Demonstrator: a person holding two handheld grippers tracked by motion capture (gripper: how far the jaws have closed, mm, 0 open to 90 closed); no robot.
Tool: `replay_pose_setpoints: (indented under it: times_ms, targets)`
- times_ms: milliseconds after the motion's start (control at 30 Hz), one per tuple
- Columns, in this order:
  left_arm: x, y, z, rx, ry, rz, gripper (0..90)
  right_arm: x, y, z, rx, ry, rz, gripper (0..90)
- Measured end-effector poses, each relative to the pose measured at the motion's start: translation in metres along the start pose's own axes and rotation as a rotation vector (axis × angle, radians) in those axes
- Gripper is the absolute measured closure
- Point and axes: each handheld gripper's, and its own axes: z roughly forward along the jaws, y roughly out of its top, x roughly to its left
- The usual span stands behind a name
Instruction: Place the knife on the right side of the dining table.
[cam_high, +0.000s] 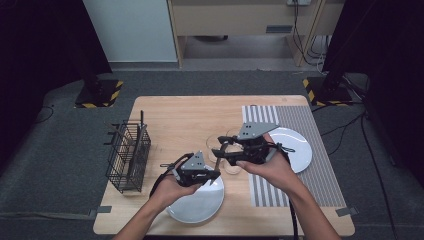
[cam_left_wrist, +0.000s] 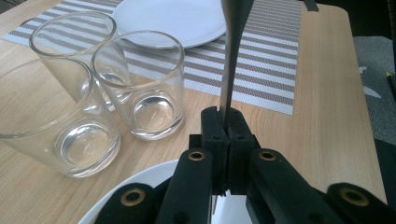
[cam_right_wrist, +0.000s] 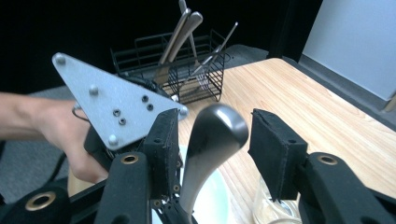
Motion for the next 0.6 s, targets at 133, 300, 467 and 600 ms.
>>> replay_pose_setpoints:
  times_ms: [133, 300, 467, 600]
  targets:
    - [0.001, -0.0013, 0.0004, 0.002, 0.005, -0.004, 89.0, 0.0019, 0.0018, 0.0016, 0.001, 0.002, -0.004, 53.2]
    - [0.0019, -0.0031, -0.0005, 0.001, 0.009, -0.01, 89.0, 0.0036, 0.0024, 0.0058, 0.026, -0.005, -0.012, 56.2]
    - [0.0018, -0.0044, -0.0017, 0.004, 0.016, -0.003, 89.0, 0.0026, 0.0034, 0.0067, 0.029, -0.01, -0.007, 58.0]
    - [0.0029, -0.0055, -0.0015, 0.012, 0.022, -0.003, 89.0, 0.0027, 0.0034, 0.0079, 0.029, -0.008, -0.01, 59.9]
